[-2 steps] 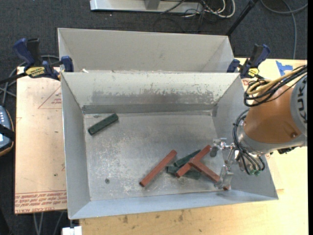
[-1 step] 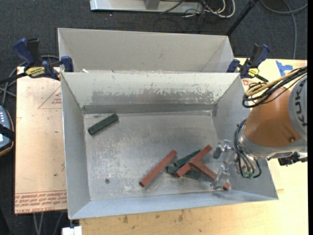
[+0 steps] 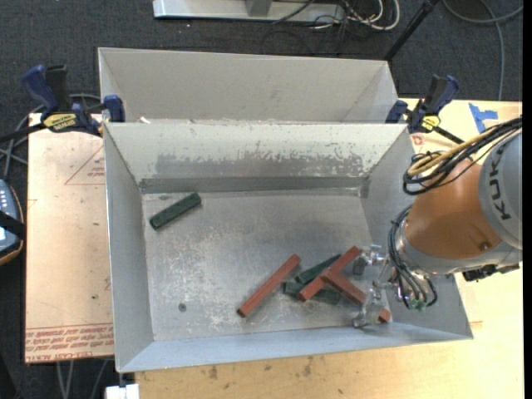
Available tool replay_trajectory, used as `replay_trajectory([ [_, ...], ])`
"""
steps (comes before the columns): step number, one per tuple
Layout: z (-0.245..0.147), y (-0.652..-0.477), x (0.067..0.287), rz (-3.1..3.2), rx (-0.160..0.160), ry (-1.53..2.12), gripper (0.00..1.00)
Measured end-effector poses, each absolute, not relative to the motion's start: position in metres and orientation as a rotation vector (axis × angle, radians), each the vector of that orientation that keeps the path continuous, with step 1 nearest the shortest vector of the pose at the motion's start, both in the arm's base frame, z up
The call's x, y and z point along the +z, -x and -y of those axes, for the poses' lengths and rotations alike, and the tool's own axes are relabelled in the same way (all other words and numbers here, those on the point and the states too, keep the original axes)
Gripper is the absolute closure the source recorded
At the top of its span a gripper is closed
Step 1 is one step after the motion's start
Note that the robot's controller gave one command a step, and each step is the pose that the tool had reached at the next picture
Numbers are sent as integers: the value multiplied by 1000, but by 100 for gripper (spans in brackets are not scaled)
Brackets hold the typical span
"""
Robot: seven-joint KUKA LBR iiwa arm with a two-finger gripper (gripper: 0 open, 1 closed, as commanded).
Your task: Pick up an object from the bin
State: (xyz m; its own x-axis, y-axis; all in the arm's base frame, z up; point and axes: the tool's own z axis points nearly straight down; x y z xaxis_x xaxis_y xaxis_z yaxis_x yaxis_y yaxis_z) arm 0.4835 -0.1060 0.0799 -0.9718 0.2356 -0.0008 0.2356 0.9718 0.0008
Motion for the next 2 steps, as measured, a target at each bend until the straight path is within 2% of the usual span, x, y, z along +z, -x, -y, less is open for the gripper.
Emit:
replay_trajectory([
  [1,93,-482,70,-3028,1,-835,100],
  [2,93,-482,70,-3028,1,-836,100],
])
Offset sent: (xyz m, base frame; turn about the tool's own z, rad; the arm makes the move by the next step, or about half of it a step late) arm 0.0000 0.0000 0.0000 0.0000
